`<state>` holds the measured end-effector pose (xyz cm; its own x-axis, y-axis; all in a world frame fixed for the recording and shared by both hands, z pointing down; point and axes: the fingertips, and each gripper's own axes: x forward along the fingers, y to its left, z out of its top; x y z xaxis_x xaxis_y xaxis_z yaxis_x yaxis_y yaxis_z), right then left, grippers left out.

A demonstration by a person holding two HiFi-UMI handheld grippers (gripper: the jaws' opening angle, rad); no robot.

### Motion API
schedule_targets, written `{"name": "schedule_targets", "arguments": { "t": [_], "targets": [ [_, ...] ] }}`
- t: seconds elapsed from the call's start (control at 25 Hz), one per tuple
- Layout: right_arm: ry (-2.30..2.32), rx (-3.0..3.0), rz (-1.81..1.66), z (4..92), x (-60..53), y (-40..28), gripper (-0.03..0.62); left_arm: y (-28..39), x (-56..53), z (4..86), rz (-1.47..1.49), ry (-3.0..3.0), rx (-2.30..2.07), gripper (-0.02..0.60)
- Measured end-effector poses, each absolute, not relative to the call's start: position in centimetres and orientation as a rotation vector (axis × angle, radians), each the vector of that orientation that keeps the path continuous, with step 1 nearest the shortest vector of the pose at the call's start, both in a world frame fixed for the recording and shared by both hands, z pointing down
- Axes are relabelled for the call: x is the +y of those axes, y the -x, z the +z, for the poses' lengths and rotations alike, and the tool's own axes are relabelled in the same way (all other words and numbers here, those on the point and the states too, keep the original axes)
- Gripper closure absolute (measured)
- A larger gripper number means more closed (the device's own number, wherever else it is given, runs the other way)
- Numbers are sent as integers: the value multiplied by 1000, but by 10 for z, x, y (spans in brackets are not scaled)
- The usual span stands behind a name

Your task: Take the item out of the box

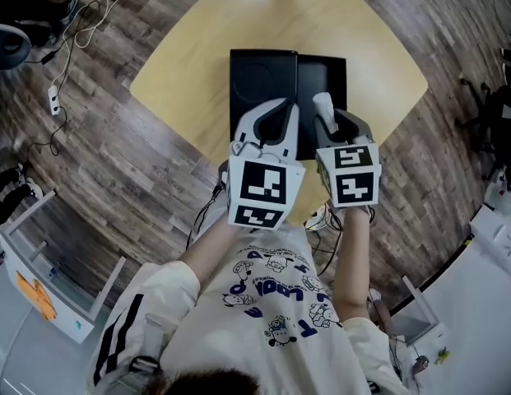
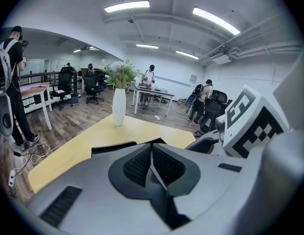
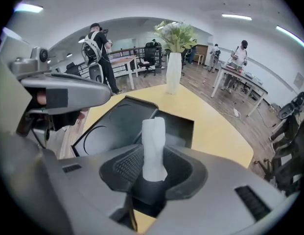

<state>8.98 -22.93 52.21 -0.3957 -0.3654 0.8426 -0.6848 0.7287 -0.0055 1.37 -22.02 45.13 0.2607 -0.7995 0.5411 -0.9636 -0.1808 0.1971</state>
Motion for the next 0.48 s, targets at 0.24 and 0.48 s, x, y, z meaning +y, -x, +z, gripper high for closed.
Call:
{"name": "schedule_targets", "arguments": {
  "t": [0.24, 0.48],
  "targets": [
    [-912, -2073, 512, 491, -224, -89, 453, -20, -221, 429, 422, -2093, -1600, 554],
    [-1024, -2128, 501, 458, -227, -88, 453, -20, -222, 404, 397, -2141, -1629, 554]
  ]
}}
